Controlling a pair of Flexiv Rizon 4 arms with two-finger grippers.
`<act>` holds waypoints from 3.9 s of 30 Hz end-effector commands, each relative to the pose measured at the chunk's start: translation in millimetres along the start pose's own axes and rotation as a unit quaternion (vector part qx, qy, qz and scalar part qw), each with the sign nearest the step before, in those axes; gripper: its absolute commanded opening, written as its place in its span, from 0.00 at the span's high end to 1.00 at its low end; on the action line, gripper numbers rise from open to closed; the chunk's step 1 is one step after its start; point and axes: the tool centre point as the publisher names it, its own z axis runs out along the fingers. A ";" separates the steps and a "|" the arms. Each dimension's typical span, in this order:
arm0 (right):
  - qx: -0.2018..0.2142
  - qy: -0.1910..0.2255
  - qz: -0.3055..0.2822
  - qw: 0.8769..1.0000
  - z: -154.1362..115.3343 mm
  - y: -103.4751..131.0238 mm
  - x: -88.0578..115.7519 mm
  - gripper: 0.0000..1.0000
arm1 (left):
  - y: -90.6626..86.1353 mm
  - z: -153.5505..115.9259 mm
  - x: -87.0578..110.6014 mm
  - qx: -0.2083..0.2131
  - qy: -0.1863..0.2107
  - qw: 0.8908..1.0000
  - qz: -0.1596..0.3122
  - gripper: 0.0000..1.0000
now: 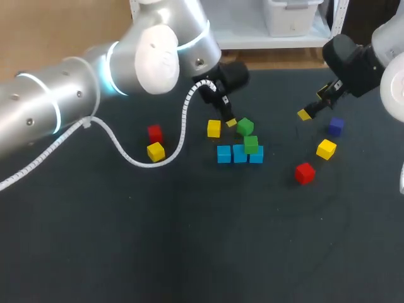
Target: Place the blue cubes, place green cubes on the blue cubes, place the yellow cubes on the green cubes, then place the red cubes on the yellow cubes, and place purple cube on the red cubes.
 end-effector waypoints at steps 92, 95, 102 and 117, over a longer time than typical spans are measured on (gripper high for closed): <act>0.000 0.000 0.000 1.000 -0.2 0.0 0.3 0.00 | 20.8 -221.9 189.0 -0.257 -0.116 0.896 -0.345 0.00; 0.015 0.026 0.004 1.000 -4.3 -22.2 -26.5 0.00 | 20.8 -221.9 189.0 -0.257 -0.116 0.896 -0.345 0.00; 0.024 0.071 -0.021 0.997 -57.9 -53.6 -100.6 0.00 | 20.8 -221.9 189.0 -0.257 -0.116 0.896 -0.345 0.00; -0.042 0.203 -0.046 0.977 -171.9 -19.3 -159.7 0.00 | 20.8 -221.9 189.0 -0.257 -0.116 0.896 -0.345 0.00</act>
